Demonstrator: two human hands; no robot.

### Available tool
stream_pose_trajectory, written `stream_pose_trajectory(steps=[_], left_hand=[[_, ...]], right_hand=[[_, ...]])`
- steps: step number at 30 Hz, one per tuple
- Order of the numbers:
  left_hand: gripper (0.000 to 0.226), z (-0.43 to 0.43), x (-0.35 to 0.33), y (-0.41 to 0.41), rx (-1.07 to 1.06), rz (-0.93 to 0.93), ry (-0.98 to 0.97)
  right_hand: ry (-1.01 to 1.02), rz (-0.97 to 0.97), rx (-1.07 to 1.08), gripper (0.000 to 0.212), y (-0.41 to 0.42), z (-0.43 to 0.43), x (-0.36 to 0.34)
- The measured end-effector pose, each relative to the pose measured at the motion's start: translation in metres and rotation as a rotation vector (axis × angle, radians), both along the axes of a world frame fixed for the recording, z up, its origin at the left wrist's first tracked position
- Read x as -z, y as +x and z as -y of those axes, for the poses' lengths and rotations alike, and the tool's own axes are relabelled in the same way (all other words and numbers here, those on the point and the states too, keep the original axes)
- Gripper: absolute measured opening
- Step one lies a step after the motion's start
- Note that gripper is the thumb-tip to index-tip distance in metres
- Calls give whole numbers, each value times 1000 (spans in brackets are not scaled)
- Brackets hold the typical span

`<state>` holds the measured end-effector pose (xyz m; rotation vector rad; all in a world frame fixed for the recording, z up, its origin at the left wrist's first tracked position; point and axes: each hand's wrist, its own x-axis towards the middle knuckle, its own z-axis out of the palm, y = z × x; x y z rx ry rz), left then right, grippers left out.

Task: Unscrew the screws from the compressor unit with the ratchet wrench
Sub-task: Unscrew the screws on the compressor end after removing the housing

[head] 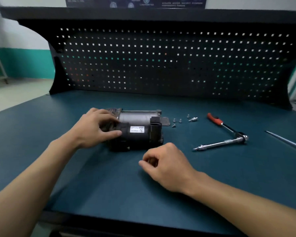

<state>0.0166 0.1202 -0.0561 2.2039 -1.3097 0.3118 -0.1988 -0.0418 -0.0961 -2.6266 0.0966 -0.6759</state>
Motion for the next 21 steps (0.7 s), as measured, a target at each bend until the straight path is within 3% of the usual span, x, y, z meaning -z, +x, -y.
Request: stream_pose_trajectory(steps=[4, 10, 21], left_hand=[[69, -6, 27, 1, 41, -106, -108], [76, -4, 42, 0, 47, -131, -202], [71, -4, 45, 2, 49, -124, -250]], right_hand=[[-301, -51, 32, 30, 29, -21, -2], [-240, -92, 251, 33, 59, -28, 4], [-174, -98, 294, 19, 74, -45, 5]])
